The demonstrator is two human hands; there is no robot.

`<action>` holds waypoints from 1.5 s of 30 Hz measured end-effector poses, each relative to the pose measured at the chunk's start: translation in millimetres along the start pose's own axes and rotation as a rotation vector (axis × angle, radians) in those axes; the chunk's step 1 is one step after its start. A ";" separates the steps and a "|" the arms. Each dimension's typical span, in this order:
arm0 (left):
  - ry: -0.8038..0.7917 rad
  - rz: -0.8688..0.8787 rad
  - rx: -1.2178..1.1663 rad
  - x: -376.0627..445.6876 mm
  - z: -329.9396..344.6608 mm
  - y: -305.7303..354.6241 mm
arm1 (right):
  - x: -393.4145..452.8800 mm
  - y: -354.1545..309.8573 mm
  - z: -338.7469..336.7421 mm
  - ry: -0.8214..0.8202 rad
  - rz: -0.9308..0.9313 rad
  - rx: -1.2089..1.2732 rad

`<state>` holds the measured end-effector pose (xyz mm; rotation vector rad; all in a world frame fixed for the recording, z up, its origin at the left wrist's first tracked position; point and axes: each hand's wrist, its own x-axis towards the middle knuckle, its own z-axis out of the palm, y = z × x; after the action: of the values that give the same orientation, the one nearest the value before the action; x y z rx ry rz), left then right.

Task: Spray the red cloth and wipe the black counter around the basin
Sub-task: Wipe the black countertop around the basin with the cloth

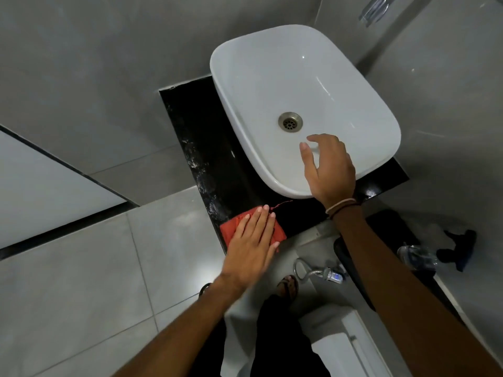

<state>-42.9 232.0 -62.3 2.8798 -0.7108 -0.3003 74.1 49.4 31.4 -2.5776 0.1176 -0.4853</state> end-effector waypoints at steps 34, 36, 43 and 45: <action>0.192 -0.480 -0.080 173.0 -68.3 -231.2 | 9.5 -81.9 58.5 -0.433 -0.251 -0.297; 0.177 -0.430 -0.063 199.6 -78.7 -266.9 | 10.1 -83.7 59.7 -0.453 -0.220 -0.274; 0.219 -0.274 0.022 233.0 -97.0 -323.4 | 13.0 -82.4 63.3 -0.479 -0.190 -0.247; 0.207 -0.257 0.030 226.5 -97.4 -317.5 | 14.1 -83.8 63.0 -0.493 -0.177 -0.233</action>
<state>316.2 412.6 -67.3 2.9726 -0.3132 -0.0196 109.2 149.0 27.0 -2.8672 -0.2409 0.1227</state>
